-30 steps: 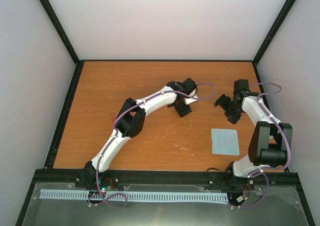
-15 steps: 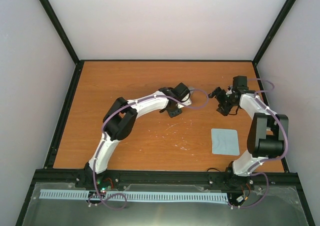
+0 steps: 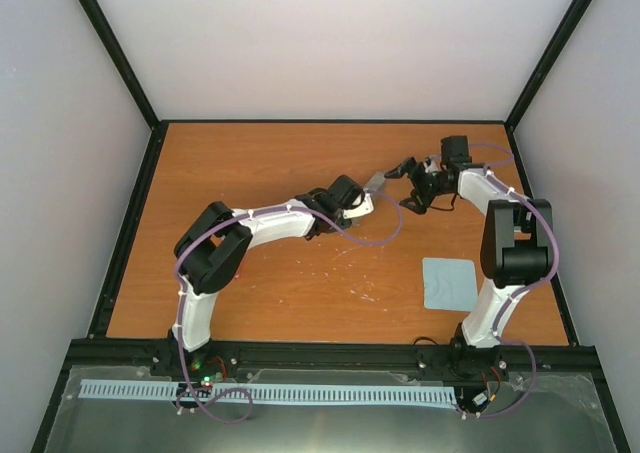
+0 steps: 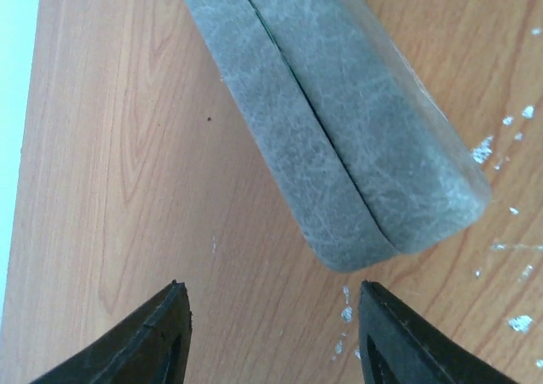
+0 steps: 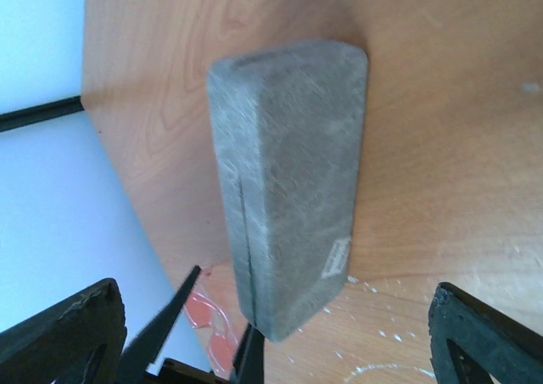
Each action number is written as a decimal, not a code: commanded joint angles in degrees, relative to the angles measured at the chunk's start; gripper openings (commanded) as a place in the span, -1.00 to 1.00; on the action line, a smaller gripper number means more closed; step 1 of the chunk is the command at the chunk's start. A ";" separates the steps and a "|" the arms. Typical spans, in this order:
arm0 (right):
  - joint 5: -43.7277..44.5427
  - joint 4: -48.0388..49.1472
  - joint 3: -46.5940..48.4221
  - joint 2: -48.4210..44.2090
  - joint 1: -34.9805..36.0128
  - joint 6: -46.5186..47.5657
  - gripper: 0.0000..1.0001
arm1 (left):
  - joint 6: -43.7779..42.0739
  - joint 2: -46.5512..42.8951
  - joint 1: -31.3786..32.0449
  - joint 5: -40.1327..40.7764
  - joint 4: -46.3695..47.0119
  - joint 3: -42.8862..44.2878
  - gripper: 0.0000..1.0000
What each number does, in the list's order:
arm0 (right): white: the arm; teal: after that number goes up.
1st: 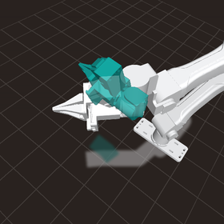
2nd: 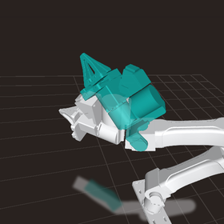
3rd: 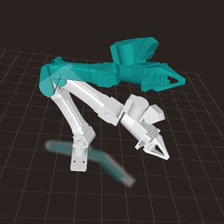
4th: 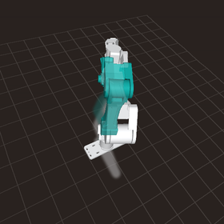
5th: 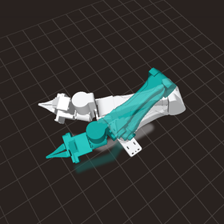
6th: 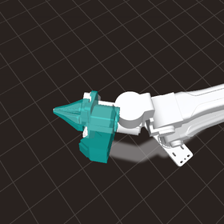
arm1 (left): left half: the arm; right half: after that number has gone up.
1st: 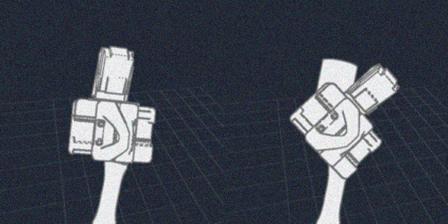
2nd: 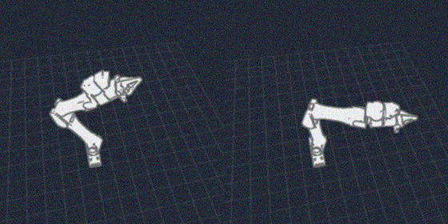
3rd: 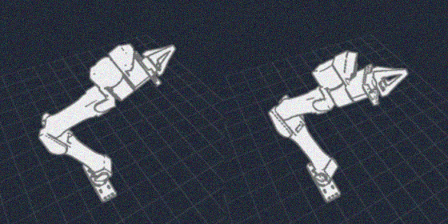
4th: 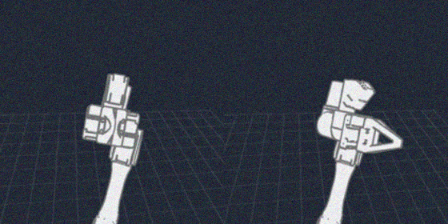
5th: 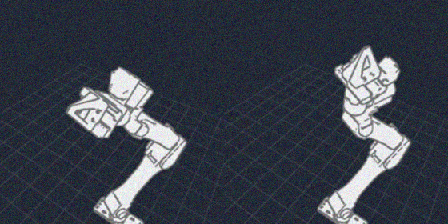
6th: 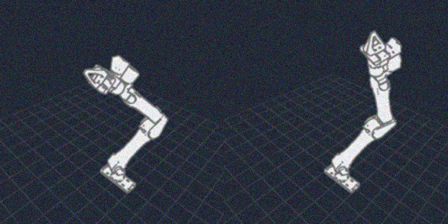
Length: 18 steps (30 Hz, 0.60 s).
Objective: Organize the sunglasses
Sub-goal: Adjust the sunglasses case at the center of the board.
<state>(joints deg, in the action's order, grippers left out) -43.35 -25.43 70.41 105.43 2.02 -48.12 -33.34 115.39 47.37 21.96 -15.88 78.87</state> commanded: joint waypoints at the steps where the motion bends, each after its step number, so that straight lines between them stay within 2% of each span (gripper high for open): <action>1: 1.16 -4.56 6.16 3.03 0.09 0.33 0.88 | 6.08 -2.01 -1.59 0.19 0.31 2.21 0.09; 7: 10.49 -20.65 23.88 10.11 5.47 8.65 0.67 | 12.62 -5.81 -10.16 -5.64 -5.01 2.76 -0.01; 11: 16.34 -26.00 30.10 14.06 10.05 10.08 0.55 | 13.00 -5.89 -15.51 -8.66 -7.51 4.50 -0.01; 13: 18.89 -27.30 32.04 15.59 11.38 9.73 0.39 | 11.78 -6.10 -17.29 -9.64 -6.78 4.33 -0.01; 15: 20.42 -27.69 33.67 16.30 13.79 8.95 0.10 | 10.70 -6.27 -18.49 -10.82 -6.33 4.25 -0.02; 18: 21.94 -23.20 33.02 14.31 15.85 6.76 -0.26 | 10.14 -6.61 -19.66 -12.18 -5.63 4.13 -0.02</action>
<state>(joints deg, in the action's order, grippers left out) -26.22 -48.58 102.50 120.77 15.90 -40.18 -22.76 110.83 27.90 13.56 -21.02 81.54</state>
